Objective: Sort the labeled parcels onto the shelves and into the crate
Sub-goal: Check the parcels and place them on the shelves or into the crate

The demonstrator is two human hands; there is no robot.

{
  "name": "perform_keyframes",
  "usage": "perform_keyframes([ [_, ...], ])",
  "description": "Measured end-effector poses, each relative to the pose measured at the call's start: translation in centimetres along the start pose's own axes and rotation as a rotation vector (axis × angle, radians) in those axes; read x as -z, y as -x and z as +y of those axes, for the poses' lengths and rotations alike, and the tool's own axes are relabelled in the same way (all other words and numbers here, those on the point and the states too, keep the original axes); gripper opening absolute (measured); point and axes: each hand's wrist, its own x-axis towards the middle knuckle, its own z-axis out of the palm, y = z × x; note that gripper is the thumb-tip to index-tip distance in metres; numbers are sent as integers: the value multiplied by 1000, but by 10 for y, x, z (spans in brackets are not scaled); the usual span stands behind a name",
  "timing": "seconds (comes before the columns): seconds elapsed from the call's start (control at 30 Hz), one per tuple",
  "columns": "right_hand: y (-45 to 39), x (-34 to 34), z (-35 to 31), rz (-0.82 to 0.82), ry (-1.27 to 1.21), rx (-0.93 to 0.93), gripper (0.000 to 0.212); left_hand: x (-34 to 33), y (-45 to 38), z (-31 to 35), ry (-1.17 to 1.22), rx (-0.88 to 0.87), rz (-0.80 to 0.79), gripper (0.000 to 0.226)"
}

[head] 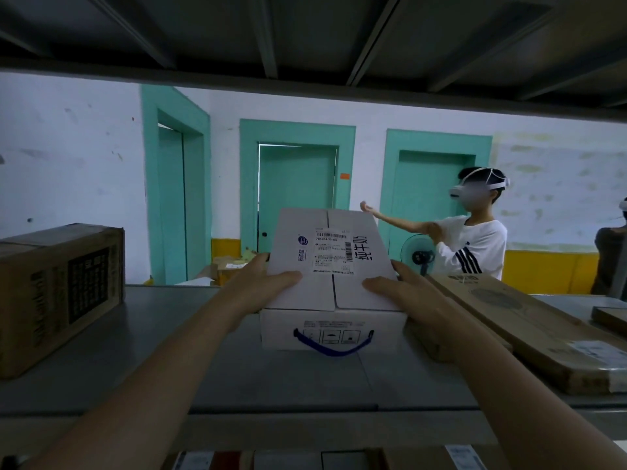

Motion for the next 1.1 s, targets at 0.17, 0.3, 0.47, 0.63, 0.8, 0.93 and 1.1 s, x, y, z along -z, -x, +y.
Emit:
perform_keyframes([
  [0.17,-13,-1,-1,-44,97,-134,54,-8,-16,-7,-19,108,-34,45],
  [0.3,-17,-1,-1,-94,103,-254,39,-13,-19,-9,-18,218,-44,23],
  [0.47,-16,-5,0,-90,156,-338,24,-17,-23,-12,-34,323,-99,25],
  [0.63,-13,-9,5,-83,154,-396,22,-19,-27,-18,-57,368,-106,26],
  [0.8,-9,-9,4,-54,158,-403,24,-18,-28,-19,-84,389,-97,28],
  [0.93,-13,-6,6,-20,136,-376,24,-16,-31,-21,-99,380,-53,32],
  [1.1,-17,17,7,109,231,-247,75,-13,-32,-3,-217,93,214,59],
])
